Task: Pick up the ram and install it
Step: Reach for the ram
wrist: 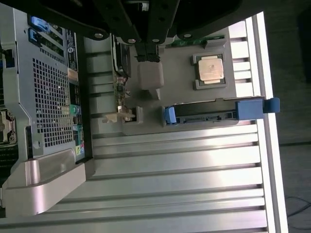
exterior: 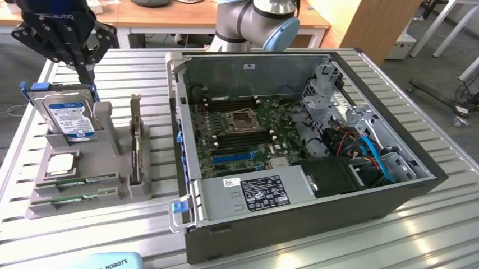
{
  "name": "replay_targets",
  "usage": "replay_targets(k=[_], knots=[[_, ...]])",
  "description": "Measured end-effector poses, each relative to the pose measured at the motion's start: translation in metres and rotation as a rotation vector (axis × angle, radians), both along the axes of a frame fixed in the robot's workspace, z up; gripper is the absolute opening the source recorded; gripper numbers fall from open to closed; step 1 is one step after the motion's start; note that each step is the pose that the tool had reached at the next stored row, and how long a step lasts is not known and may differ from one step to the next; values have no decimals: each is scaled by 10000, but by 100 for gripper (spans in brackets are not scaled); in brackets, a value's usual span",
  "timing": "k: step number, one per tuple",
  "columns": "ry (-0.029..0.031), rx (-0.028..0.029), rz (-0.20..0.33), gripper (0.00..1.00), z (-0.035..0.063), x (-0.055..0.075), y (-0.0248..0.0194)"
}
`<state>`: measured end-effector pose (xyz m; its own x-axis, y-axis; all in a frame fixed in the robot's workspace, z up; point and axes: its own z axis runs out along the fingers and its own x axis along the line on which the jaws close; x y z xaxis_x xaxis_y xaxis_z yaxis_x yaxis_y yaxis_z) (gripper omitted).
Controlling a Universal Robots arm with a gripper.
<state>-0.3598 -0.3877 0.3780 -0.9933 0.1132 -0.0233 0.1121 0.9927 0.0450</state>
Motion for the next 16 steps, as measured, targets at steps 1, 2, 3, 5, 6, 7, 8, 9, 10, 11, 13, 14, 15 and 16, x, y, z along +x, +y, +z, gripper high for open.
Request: replay_targets(k=[1,2,3,5,6,7,8,9,10,11,13,14,15,16], knots=[[0,1,-3,10,-2,-24,0],[-1,1,-5,10,-4,-47,0],[0,0,-7,10,-5,-70,0],[0,0,-10,10,-7,-111,0],[0,0,-12,10,-8,-130,0],[0,0,-12,10,-9,-145,0],[0,1,-13,10,-9,-152,0],[-1,1,-12,10,-9,-151,0],[-1,1,-11,10,-9,-151,0],[0,1,-11,10,-9,-152,0],[1,0,-11,10,-9,-153,-1],[2,0,-11,10,-8,-156,-6],[1,1,-11,10,-9,-161,-14],[1,1,-11,10,-9,-167,-26]])
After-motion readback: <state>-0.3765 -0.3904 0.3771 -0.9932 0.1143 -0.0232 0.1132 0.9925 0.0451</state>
